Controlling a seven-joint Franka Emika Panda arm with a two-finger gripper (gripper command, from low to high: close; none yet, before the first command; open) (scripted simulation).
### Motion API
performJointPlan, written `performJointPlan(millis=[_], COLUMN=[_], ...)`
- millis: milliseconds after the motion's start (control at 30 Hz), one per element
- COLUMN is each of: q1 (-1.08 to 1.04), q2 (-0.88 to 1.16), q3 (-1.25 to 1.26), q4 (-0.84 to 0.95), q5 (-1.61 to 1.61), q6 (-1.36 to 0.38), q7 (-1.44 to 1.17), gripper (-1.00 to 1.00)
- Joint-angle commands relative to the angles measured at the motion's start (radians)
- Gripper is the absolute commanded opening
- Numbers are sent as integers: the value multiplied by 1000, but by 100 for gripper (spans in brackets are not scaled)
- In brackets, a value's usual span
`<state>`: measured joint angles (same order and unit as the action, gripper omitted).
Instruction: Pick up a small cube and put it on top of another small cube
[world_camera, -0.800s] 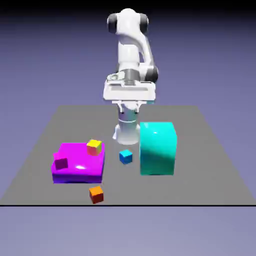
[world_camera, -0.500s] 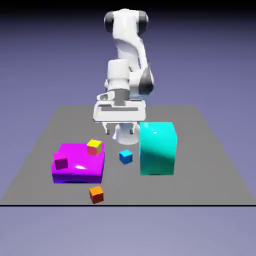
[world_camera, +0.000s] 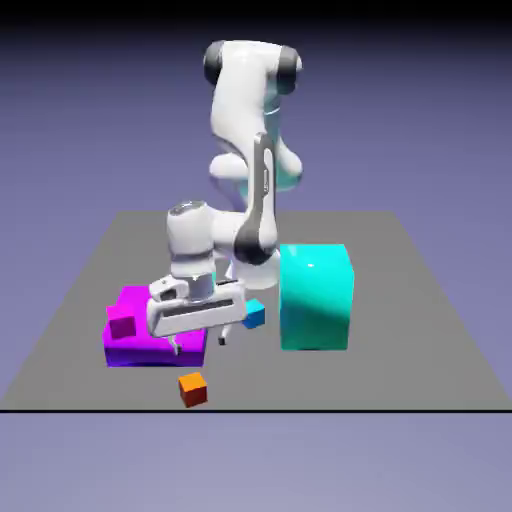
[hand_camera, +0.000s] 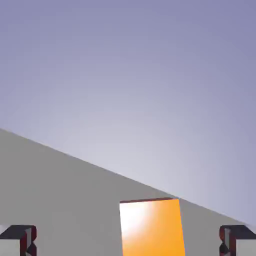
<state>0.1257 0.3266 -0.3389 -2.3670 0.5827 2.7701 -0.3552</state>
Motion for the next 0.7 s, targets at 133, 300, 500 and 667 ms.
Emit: performJointPlan(millis=[133, 300, 500, 667], q1=[-39, -111, 1, 179], q2=[120, 236, 54, -31], q3=[42, 137, -12, -119], q4=[56, 109, 27, -35], q5=[90, 186, 37, 239], q6=[27, 94, -10, 103], q7=[-107, -186, -63, -1], gripper=[0, -100, -100, -100])
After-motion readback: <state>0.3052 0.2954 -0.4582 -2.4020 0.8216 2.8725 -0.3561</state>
